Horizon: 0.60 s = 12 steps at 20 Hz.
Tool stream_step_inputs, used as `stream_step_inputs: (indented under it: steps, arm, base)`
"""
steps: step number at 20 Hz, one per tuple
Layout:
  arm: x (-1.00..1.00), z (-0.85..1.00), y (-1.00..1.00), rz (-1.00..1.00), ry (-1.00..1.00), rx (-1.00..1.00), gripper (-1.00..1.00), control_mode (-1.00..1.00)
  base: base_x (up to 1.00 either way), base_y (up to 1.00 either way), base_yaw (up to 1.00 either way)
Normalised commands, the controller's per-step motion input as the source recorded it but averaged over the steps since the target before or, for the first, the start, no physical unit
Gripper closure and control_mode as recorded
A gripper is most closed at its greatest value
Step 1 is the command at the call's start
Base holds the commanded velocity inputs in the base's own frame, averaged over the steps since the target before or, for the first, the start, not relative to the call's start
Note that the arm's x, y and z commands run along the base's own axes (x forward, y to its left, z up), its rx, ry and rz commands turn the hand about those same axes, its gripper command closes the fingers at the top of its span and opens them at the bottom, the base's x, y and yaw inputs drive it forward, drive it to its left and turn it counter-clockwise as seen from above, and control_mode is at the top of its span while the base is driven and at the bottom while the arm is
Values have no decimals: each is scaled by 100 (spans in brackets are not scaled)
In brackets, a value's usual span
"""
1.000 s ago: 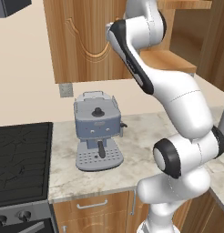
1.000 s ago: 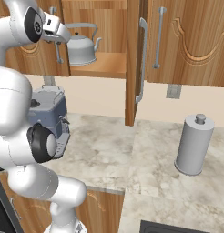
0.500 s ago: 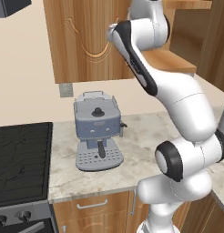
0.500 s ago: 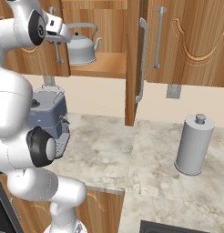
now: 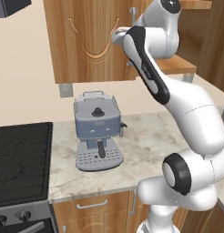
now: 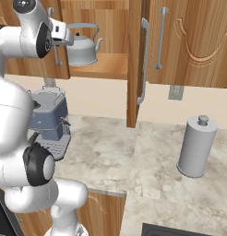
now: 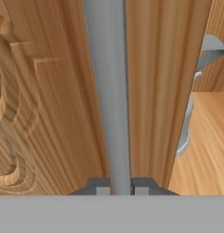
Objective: Open the cabinet, pick the kettle from the cabinet, and place it in the sink.
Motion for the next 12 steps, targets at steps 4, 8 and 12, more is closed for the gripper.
stream_step_inputs:
  steps: [4,8,12]
  arm:
    - [-26,0,32,1,0,0,100,-100]
    - [-30,0,28,0,0,0,100,-100]
    - [-35,0,24,0,0,0,100,-100]
  base:
    - [0,0,0]
    - [0,0,0]
    - [0,0,0]
